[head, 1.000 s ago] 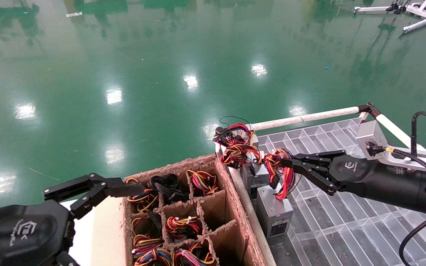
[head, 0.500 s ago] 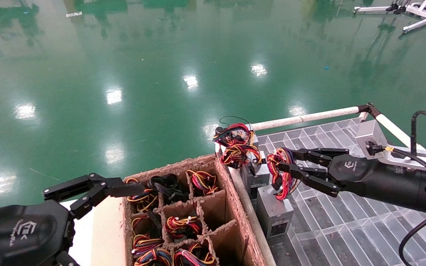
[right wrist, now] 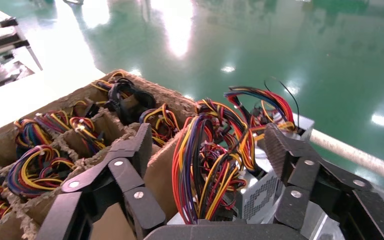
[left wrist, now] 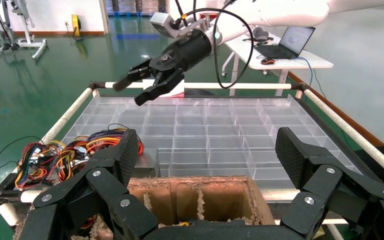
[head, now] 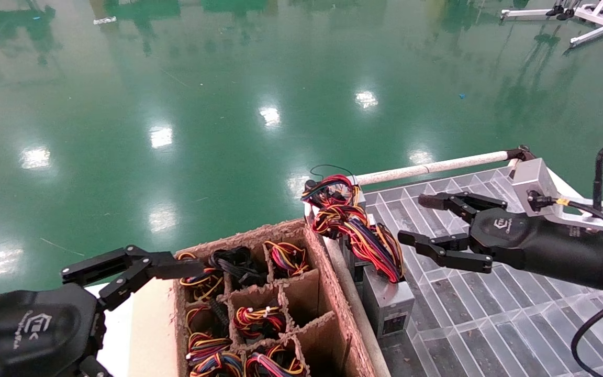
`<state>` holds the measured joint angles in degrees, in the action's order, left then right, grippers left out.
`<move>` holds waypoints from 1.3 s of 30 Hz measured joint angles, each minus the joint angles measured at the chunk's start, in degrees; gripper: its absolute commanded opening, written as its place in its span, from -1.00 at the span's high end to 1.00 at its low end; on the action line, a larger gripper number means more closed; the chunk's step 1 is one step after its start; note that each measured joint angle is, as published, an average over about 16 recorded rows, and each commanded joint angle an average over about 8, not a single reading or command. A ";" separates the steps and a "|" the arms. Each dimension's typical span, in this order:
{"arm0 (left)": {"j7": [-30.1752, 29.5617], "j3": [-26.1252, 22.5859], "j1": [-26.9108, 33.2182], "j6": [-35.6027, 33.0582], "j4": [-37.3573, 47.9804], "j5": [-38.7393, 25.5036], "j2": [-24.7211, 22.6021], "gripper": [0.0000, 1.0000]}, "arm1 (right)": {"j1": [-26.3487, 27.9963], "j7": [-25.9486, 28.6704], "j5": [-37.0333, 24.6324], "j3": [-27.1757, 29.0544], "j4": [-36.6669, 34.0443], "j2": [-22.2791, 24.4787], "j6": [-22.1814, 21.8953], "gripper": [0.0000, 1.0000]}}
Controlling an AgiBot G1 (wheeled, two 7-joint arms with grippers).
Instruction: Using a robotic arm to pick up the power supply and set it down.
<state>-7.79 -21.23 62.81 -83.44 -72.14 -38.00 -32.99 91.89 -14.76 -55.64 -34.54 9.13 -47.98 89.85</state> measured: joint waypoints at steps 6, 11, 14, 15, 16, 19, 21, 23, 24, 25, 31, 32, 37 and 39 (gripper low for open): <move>0.00 0.00 0.00 0.00 0.01 0.00 0.00 -1.00 | -1.68 1.45 0.96 1.11 4.49 1.04 -0.13 -1.00; 0.00 0.00 0.00 0.01 0.01 0.00 0.00 -1.00 | -3.97 3.37 1.96 2.50 9.33 2.02 -0.49 -1.00; 0.00 0.00 0.00 0.01 0.01 0.00 0.01 -1.00 | -5.52 4.67 2.66 3.44 12.57 2.66 -0.70 -1.00; 0.00 0.00 0.01 0.01 0.02 0.00 0.01 -1.00 | -6.04 5.11 2.89 3.76 13.67 2.88 -0.77 -1.00; 0.00 0.00 0.01 0.01 0.02 0.00 0.01 -1.00 | -6.55 5.54 3.12 4.07 14.74 3.09 -0.84 -1.00; 0.01 -0.01 0.01 0.01 0.02 0.00 0.01 -1.00 | -8.10 6.84 3.81 5.01 17.98 3.74 -1.06 -1.00; 0.01 -0.01 0.01 0.01 0.02 0.00 0.01 -1.00 | -9.14 7.71 4.28 5.64 20.14 4.17 -1.20 -1.00; 0.01 -0.01 0.01 0.01 0.02 0.00 0.01 -1.00 | -10.16 8.57 4.74 6.26 22.29 4.59 -1.35 -1.00; 0.01 -0.01 0.01 0.01 0.02 0.00 0.01 -1.00 | -10.68 9.01 4.97 6.58 23.37 4.81 -1.42 -1.00; 0.01 -0.01 0.01 0.01 0.02 0.00 0.01 -1.00 | -11.20 9.44 5.20 6.89 24.45 5.02 -1.49 -1.00; 0.01 -0.01 0.01 0.01 0.02 0.01 0.01 -1.00 | -14.29 12.04 6.59 8.78 30.92 6.31 -1.92 -1.00; 0.01 -0.01 0.01 0.01 0.02 0.01 0.01 -1.00 | -14.81 12.48 6.82 9.09 32.00 6.52 -1.99 -1.00; 0.01 -0.01 0.01 0.01 0.02 0.01 0.01 -1.00 | -17.39 14.65 7.98 10.66 37.40 7.60 -2.35 -1.00; 0.01 -0.01 0.01 0.01 0.02 0.01 0.01 -1.00 | -18.43 15.52 8.44 11.29 39.57 8.03 -2.50 -1.00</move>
<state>-7.78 -21.25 62.82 -83.44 -72.13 -38.00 -32.98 73.46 0.76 -47.19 -23.25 48.71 -39.96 87.35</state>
